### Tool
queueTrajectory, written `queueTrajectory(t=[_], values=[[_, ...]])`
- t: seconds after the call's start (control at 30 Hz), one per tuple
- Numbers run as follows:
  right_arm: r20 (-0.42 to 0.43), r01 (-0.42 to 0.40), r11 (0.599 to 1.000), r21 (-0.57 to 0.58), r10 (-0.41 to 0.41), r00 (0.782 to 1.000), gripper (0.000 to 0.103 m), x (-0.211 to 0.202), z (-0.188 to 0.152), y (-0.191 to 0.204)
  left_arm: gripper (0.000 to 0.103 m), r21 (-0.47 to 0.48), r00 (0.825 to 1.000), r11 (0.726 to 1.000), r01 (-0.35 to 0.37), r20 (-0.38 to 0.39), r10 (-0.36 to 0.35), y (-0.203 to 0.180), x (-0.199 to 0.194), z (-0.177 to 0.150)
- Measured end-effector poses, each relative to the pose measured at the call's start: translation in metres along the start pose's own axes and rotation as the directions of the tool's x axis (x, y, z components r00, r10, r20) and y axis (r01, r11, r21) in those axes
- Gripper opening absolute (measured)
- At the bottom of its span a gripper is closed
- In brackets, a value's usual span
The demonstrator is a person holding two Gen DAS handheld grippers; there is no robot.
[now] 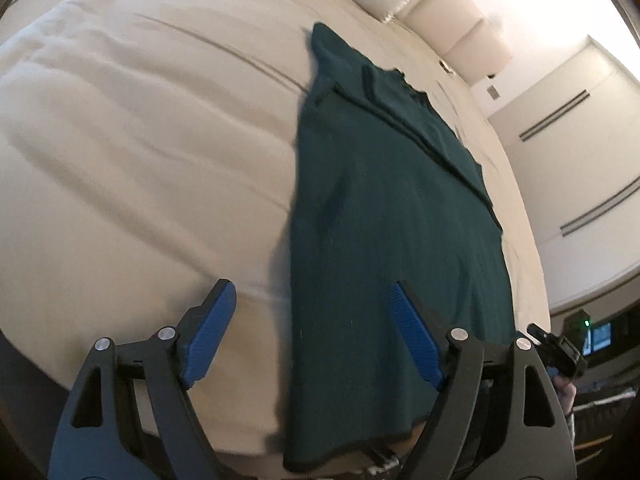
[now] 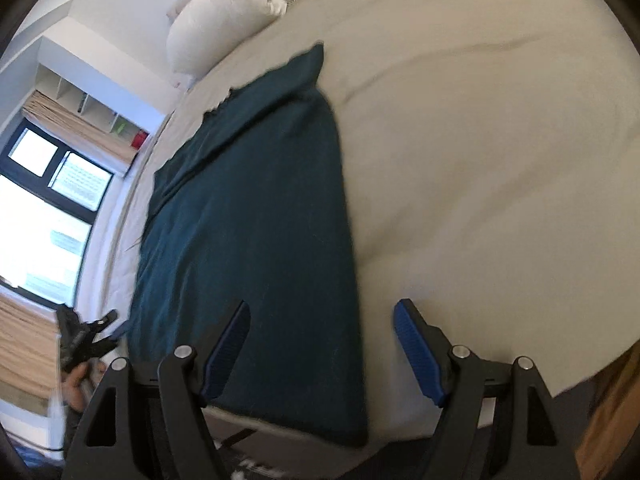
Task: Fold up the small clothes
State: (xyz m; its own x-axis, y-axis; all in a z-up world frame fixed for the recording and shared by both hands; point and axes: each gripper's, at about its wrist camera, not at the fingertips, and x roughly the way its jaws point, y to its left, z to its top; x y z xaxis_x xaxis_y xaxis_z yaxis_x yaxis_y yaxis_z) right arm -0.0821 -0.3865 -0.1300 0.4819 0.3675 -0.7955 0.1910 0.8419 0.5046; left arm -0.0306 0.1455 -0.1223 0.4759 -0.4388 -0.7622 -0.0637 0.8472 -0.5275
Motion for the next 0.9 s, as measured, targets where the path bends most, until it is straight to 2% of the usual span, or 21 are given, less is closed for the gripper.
queueTrajectory(t=[0.1,0.27,0.5,0.67,0.73,0.77,0.83,0.87,0.9], values=[[-0.045,-0.03,0.999,0.019,0.03,0.999,0.075,0.006,-0.009,-0.004,0.079,0.003,0.999,1.0,0.016,-0.032,-0.016,0.001,0.0,-0.008],[-0.054,-0.119,0.989,0.091,0.124,0.991,0.068,0.007,-0.016,-0.016,0.079,0.057,0.992,0.997,0.059,-0.112,-0.053,0.0,-0.004,-0.025],[-0.054,-0.167,0.978,0.121,0.175,0.983,0.066,0.01,-0.017,-0.019,0.078,0.068,0.979,0.992,0.106,-0.182,-0.092,0.009,-0.002,-0.04],[-0.051,-0.207,0.967,0.147,0.216,0.975,0.063,0.007,-0.02,-0.025,0.078,0.101,0.96,0.985,0.14,-0.258,-0.11,-0.001,0.012,-0.049],[-0.05,-0.217,0.964,0.153,0.227,0.973,0.063,0.008,-0.02,-0.027,0.078,0.102,0.961,0.985,0.142,-0.253,-0.112,-0.002,0.016,-0.048],[-0.053,-0.22,0.963,0.154,0.231,0.972,0.062,0.007,-0.02,-0.028,0.076,0.082,0.961,0.985,0.149,-0.246,-0.125,0.0,0.018,-0.045],[-0.063,-0.228,0.961,0.155,0.24,0.969,0.061,0.008,-0.021,-0.028,0.057,0.031,0.96,0.986,0.162,-0.235,-0.15,0.006,0.022,-0.041],[-0.067,-0.231,0.96,0.157,0.243,0.968,0.061,0.008,-0.02,-0.028,0.052,0.016,0.959,0.986,0.165,-0.235,-0.157,0.009,0.023,-0.04],[-0.069,-0.233,0.96,0.158,0.246,0.967,0.061,0.008,-0.02,-0.028,0.041,0.007,0.959,0.986,0.164,-0.236,-0.158,0.012,0.023,-0.04]])
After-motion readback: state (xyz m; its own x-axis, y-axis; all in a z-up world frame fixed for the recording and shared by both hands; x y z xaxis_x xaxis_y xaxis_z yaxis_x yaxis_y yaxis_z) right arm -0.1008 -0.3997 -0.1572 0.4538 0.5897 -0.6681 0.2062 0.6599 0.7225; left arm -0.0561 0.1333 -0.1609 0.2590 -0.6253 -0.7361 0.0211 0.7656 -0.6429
